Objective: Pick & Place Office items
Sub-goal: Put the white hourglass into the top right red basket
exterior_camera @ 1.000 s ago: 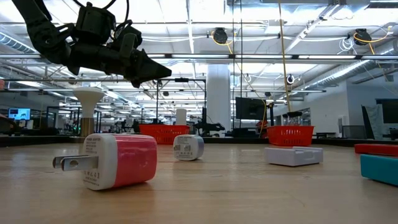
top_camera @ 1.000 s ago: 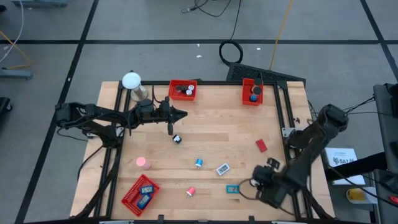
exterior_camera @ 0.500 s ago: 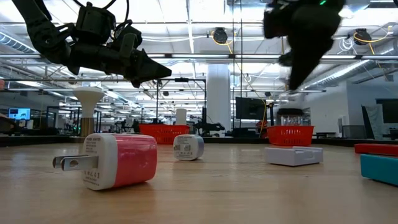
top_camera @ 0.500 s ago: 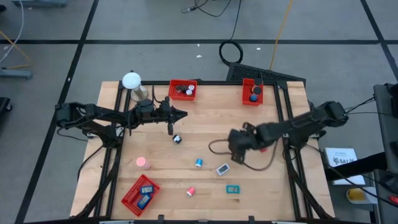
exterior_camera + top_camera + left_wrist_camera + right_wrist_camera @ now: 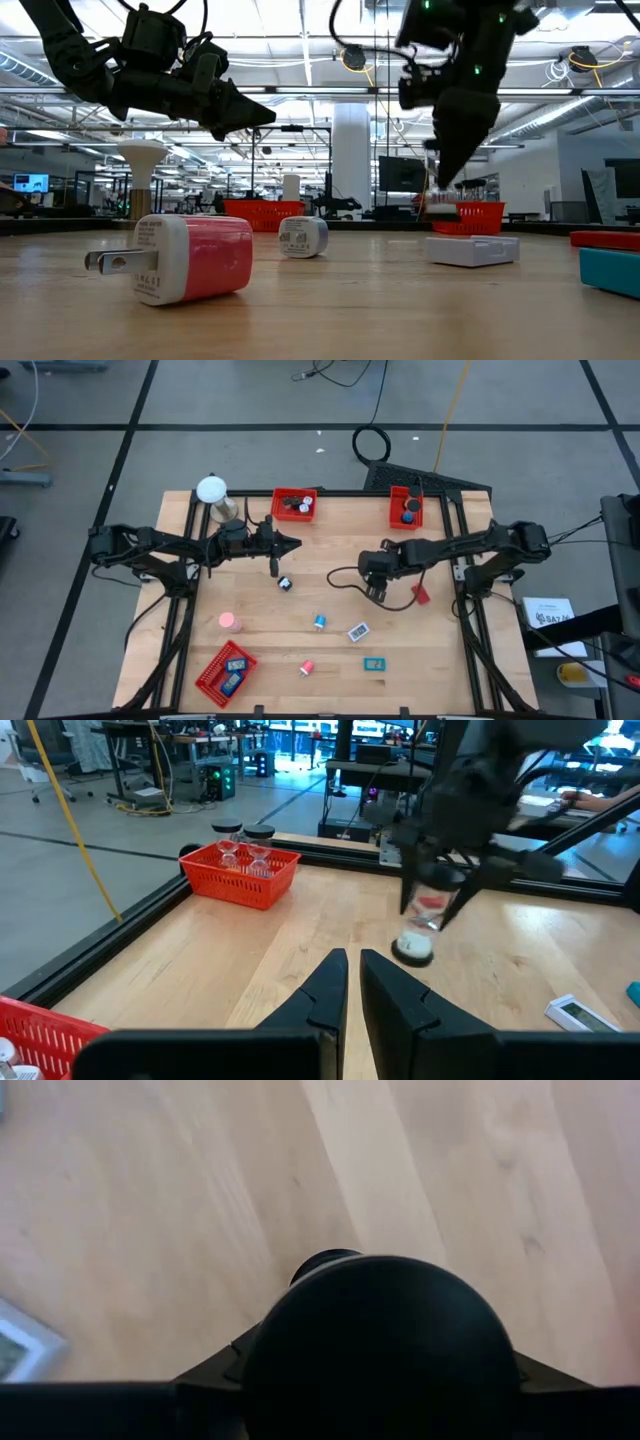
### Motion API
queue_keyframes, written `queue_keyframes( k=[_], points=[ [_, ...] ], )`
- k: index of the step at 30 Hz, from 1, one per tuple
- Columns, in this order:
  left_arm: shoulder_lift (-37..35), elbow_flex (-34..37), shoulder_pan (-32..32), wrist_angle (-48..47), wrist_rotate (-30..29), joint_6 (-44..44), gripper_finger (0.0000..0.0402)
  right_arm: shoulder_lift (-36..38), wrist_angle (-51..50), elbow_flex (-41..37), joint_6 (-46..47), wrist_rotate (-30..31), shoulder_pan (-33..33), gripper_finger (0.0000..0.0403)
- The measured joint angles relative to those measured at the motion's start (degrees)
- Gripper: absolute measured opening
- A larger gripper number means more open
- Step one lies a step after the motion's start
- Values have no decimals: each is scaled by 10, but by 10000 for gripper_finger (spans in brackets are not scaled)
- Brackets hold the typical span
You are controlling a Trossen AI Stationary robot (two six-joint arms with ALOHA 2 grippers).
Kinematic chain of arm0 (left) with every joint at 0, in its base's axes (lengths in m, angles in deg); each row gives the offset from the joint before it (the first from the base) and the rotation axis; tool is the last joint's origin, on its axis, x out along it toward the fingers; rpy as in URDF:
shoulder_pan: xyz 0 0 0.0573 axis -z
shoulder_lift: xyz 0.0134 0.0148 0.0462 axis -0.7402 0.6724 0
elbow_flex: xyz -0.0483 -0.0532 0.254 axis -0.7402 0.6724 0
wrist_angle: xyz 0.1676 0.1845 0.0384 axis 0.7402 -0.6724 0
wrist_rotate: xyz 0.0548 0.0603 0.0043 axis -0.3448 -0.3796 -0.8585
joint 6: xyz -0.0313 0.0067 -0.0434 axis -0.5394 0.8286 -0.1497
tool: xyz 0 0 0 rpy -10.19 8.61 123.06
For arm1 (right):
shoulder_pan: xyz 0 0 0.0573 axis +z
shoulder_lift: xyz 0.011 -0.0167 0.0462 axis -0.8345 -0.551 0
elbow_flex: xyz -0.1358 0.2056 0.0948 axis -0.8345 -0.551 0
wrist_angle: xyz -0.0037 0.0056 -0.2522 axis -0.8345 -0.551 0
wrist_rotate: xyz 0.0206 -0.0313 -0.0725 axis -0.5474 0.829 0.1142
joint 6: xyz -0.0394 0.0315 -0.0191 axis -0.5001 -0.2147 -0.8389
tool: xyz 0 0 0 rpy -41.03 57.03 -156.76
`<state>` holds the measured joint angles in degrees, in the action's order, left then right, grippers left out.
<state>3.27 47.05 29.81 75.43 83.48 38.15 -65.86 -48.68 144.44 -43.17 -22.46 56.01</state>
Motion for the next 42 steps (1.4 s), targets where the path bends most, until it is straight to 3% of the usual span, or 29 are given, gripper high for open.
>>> queue_keyframes(
  k=[17,24,42],
  points=[
    [0,0,0,0,0,0,31,0,85,-66,-6,-11,-24,179],
    [0,0,0,0,0,0,31,0,85,-67,-20,-10,-24,226],
    [0,0,0,0,0,0,31,13,87,-67,-28,8,-23,295]
  ],
)
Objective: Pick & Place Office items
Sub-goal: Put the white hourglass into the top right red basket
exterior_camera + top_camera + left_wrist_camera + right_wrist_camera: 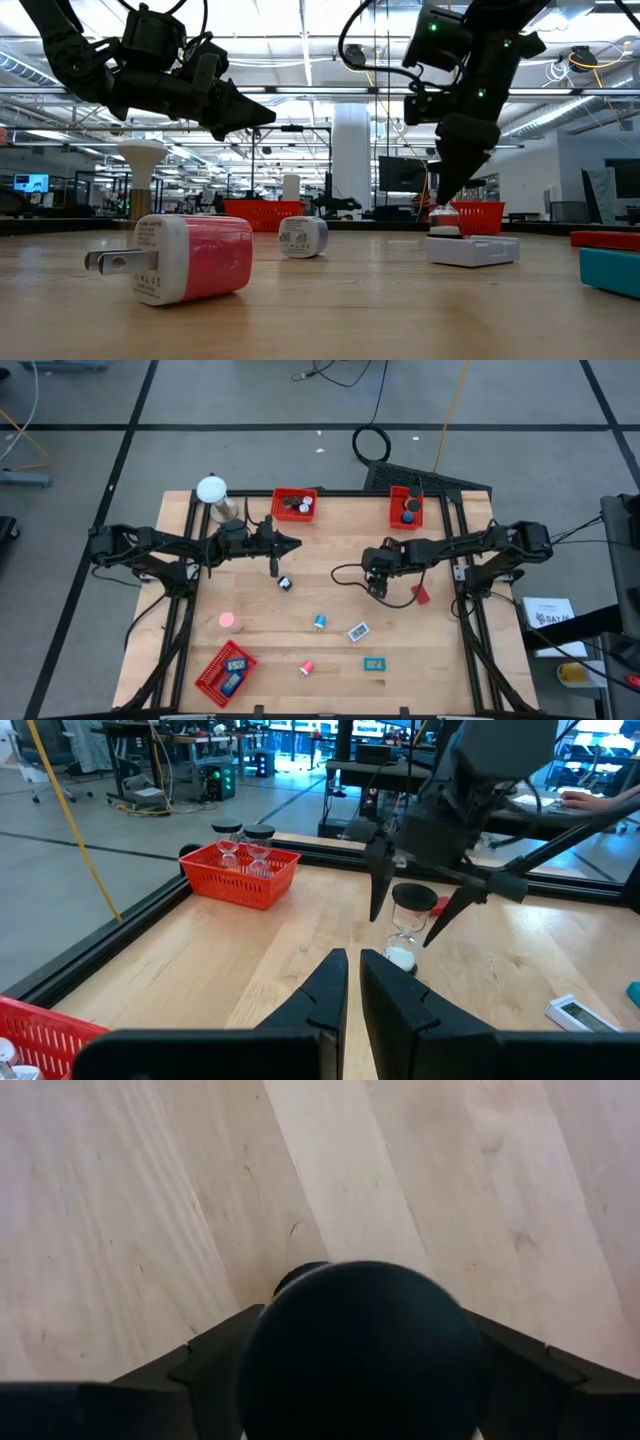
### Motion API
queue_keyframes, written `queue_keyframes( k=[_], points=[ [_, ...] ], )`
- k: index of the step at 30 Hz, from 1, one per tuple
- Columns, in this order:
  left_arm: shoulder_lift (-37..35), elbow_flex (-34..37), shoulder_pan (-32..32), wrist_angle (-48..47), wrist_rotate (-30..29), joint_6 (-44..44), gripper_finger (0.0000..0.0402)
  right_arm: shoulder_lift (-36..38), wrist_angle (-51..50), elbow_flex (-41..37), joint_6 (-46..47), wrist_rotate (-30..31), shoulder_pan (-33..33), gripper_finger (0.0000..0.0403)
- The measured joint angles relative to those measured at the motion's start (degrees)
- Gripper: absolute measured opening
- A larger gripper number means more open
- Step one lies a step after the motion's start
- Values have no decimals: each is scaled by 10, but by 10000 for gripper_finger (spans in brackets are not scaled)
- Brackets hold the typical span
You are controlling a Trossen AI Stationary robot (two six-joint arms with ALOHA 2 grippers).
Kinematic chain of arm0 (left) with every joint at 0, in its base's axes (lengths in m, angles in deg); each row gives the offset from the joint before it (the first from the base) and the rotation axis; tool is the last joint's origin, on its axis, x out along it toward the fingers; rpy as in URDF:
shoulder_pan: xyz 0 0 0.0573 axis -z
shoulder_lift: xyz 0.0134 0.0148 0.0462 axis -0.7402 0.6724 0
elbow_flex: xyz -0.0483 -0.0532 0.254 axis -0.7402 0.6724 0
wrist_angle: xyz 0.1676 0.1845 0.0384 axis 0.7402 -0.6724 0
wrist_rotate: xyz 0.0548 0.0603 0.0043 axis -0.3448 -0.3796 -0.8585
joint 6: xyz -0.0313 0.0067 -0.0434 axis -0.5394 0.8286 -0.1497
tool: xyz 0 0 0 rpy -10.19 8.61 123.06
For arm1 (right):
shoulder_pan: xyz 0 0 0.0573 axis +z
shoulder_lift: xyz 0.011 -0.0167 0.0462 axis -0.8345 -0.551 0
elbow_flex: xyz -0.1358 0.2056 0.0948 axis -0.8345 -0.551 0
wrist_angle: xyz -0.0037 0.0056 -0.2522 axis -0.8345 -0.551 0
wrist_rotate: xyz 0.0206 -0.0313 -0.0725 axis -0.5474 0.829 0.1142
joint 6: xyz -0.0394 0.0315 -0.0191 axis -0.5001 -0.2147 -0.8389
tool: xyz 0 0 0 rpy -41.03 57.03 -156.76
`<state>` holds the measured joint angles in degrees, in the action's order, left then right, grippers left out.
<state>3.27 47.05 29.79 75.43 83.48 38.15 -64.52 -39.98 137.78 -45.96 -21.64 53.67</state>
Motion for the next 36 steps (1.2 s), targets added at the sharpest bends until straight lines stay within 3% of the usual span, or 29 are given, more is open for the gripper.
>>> queue_keyframes(
  k=[17,31,36],
  points=[
    [0,0,0,0,0,0,31,83,-15,0,-36,12,12,320],
    [0,0,0,0,0,0,31,64,9,1,-39,11,14,205],
    [0,0,0,0,0,0,31,72,13,1,-29,0,14,194]
  ],
)
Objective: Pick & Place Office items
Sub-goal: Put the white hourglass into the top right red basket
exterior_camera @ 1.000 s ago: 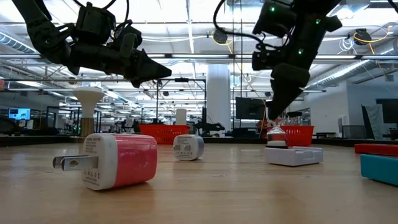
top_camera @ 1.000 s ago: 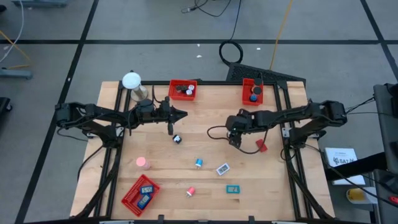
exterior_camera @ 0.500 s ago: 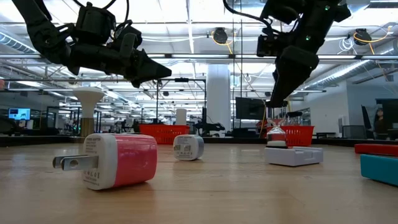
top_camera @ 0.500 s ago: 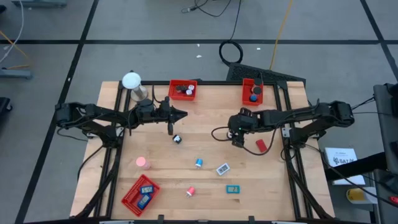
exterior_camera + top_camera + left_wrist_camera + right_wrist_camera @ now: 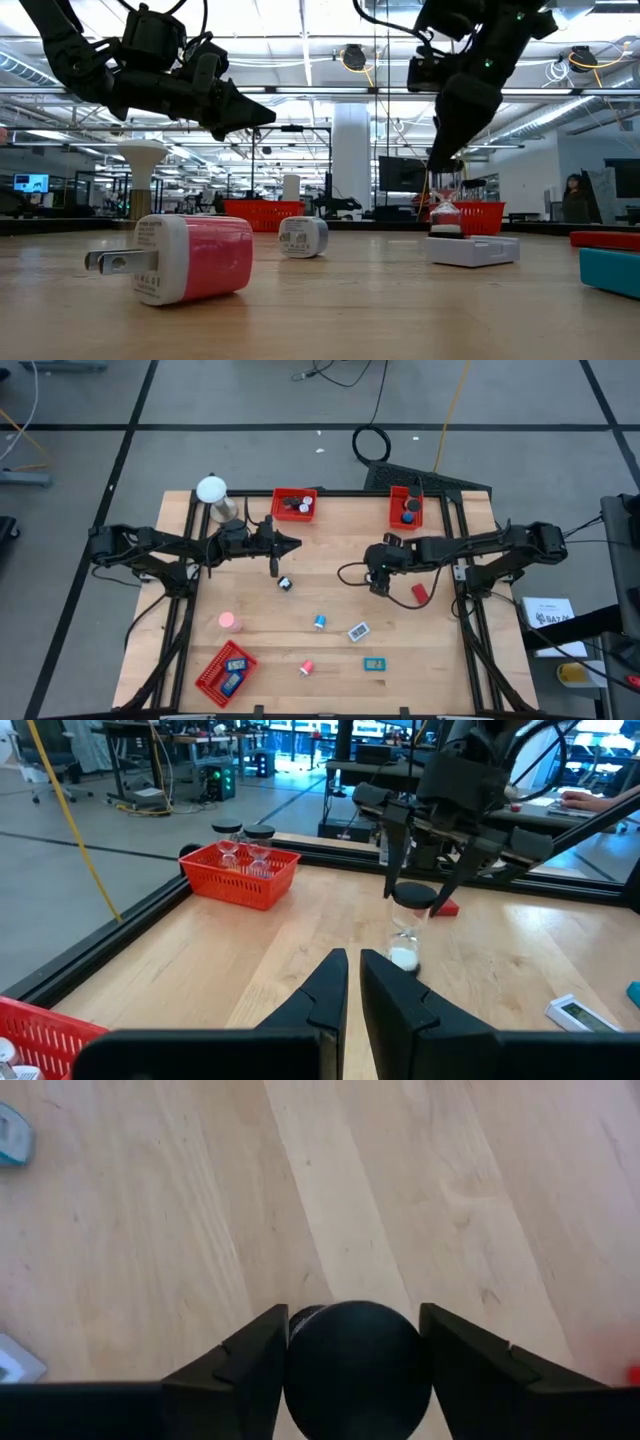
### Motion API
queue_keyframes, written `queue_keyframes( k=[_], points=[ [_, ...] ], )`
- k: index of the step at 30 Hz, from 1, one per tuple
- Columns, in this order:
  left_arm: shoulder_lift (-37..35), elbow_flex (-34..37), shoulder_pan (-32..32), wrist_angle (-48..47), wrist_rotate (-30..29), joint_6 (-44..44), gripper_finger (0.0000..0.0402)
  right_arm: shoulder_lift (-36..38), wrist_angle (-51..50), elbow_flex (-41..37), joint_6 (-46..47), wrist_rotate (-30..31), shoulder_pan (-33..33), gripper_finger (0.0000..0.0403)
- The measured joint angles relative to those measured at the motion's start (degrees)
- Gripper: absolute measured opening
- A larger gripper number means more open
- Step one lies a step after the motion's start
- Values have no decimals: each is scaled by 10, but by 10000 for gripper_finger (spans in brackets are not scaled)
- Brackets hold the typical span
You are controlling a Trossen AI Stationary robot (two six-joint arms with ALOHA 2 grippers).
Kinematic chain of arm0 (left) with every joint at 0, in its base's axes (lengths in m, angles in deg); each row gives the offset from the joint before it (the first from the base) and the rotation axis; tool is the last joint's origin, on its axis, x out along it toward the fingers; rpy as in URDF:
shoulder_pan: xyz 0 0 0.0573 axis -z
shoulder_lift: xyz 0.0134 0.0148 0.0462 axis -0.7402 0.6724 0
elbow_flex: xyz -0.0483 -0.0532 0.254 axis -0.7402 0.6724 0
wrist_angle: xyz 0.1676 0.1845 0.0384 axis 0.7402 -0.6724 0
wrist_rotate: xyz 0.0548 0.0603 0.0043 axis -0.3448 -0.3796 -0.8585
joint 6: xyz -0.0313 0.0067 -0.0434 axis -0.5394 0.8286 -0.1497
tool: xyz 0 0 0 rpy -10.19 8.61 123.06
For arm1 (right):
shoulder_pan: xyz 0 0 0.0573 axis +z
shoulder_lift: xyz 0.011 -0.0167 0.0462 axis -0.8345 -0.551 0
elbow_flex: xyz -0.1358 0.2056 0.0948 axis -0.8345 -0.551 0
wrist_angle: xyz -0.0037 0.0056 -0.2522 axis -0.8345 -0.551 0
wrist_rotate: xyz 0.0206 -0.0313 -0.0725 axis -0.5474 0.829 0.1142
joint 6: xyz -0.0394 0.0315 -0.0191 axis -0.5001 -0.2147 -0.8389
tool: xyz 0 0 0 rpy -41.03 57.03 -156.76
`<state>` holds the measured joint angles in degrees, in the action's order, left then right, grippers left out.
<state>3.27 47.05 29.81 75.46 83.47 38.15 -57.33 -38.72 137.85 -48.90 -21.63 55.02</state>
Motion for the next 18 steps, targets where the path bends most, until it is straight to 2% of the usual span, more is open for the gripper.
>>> queue_keyframes(
  k=[5,10,14,18],
  points=[
    [0,0,0,0,0,0,31,29,-32,44,8,-3,-19,182],
    [0,0,0,0,0,0,31,48,-88,126,-47,49,-91,127],
    [0,0,0,0,0,0,31,57,-98,154,-85,21,-143,88],
    [0,0,0,0,0,0,31,63,-138,154,-75,10,-135,85]
  ],
)
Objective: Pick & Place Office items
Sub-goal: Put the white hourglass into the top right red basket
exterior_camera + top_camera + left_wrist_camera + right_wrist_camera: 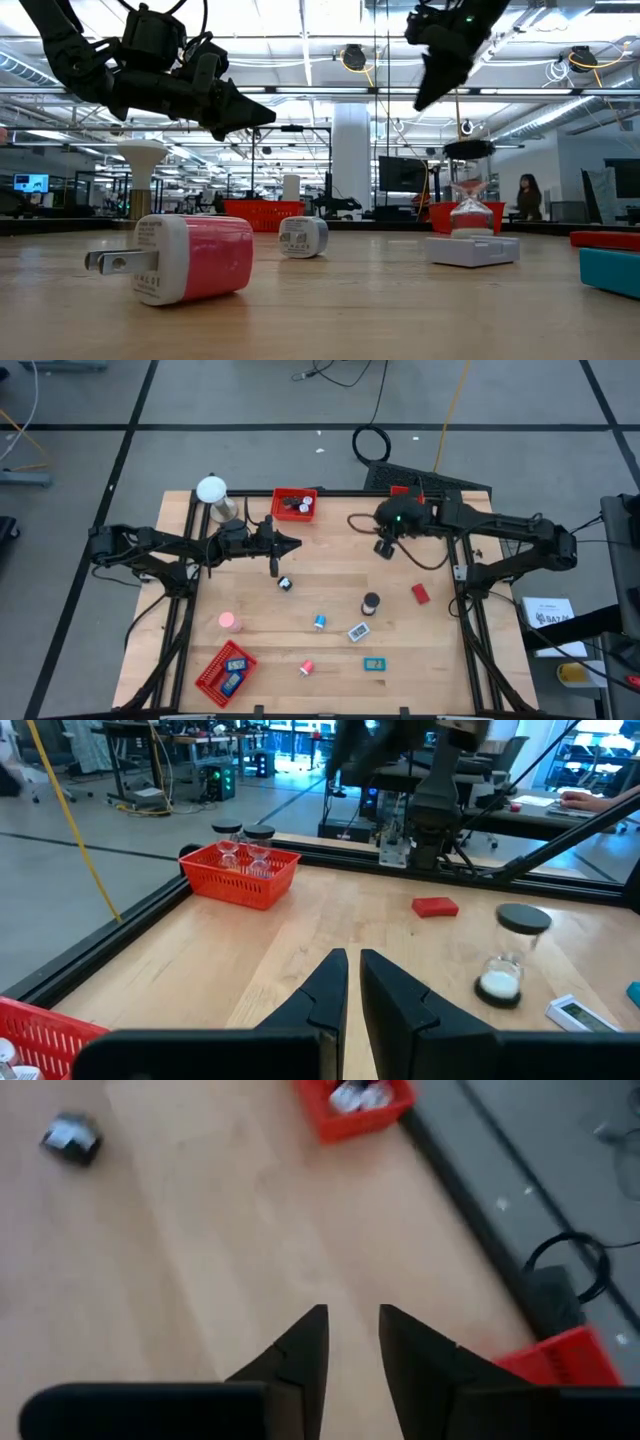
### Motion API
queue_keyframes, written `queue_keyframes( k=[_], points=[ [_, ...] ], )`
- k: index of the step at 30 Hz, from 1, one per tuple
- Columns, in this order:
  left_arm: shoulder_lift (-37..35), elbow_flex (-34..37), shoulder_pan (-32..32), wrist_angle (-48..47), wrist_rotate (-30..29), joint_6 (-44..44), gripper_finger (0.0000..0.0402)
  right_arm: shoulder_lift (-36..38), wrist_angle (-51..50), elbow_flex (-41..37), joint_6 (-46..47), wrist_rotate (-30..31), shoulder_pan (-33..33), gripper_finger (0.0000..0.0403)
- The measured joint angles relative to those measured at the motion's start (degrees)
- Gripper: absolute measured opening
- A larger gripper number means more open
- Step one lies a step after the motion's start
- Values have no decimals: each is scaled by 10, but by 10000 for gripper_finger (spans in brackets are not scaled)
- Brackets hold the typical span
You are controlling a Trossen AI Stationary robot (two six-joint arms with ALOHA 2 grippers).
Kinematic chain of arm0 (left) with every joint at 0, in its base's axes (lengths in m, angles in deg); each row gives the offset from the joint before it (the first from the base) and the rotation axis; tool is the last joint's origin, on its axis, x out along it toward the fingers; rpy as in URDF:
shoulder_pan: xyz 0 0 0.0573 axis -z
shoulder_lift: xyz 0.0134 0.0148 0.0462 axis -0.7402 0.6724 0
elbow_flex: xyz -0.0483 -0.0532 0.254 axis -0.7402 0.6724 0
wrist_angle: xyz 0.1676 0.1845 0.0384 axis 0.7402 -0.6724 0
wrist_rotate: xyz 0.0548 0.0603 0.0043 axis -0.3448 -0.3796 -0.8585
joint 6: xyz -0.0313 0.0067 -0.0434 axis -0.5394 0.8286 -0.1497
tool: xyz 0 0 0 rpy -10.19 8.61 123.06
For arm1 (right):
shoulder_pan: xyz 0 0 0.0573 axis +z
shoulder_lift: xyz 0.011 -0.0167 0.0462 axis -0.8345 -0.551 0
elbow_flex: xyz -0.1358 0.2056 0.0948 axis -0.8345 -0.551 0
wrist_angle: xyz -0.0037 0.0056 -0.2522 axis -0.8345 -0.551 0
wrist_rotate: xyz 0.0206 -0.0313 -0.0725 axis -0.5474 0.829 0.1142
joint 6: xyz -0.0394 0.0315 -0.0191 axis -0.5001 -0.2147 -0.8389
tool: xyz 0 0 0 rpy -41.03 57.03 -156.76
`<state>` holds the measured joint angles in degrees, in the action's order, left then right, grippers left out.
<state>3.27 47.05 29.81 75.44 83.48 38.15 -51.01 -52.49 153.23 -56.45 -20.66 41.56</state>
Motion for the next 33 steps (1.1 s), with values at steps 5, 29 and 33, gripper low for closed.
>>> queue_keyframes(
  k=[5,29,33],
  points=[
    [0,0,0,0,0,0,31,3,-70,-22,67,0,65,129],
    [0,0,0,0,0,0,31,38,269,-289,191,2,335,326],
    [0,0,0,0,0,0,31,38,346,-328,169,2,327,321]
  ],
)
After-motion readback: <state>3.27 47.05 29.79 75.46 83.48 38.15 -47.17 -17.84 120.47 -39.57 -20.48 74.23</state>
